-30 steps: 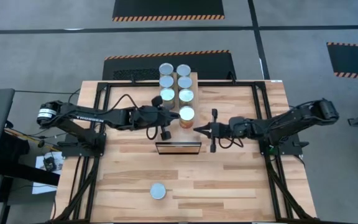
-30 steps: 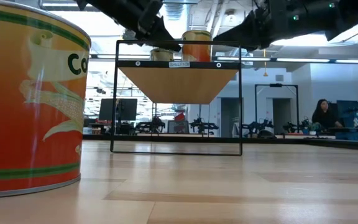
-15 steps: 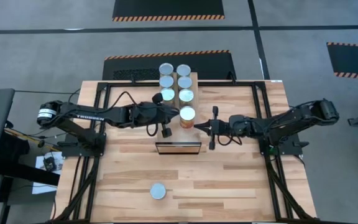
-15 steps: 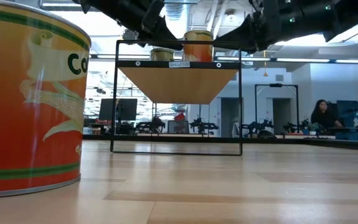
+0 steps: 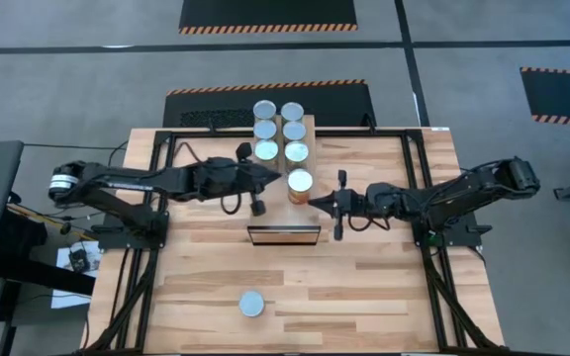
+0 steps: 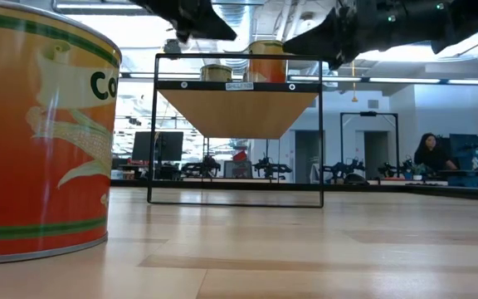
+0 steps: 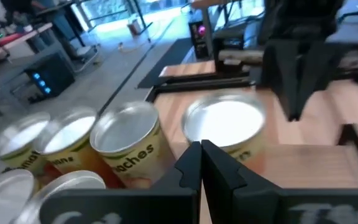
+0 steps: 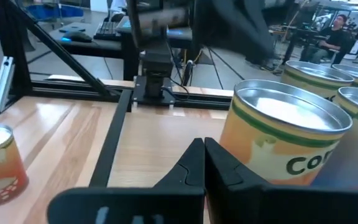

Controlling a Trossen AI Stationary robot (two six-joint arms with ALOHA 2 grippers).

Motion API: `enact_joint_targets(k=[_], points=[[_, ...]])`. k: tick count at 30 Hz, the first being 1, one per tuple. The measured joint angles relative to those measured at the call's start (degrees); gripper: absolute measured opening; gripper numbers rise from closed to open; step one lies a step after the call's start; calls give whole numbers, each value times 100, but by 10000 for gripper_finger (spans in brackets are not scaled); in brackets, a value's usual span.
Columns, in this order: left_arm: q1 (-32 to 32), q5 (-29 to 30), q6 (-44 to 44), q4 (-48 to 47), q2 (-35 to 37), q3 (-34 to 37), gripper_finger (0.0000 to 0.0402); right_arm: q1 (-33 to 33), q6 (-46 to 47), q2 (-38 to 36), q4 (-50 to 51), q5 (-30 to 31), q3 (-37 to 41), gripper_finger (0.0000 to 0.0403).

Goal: Pick and place cans onto a shelf
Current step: Put the top canned corn on the shelf

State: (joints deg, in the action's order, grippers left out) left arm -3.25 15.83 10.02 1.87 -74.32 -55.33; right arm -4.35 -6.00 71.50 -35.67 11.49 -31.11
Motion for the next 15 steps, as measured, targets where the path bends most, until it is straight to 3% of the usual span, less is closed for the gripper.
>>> enact_joint_targets(k=[6,15], points=[[423,-16,-4,-633,716,7,0,-184,-31,12,299,-132,-237,12],[1047,-4,-67,-884,841,15,0,-179,-136,861,976,43,-946,11]])
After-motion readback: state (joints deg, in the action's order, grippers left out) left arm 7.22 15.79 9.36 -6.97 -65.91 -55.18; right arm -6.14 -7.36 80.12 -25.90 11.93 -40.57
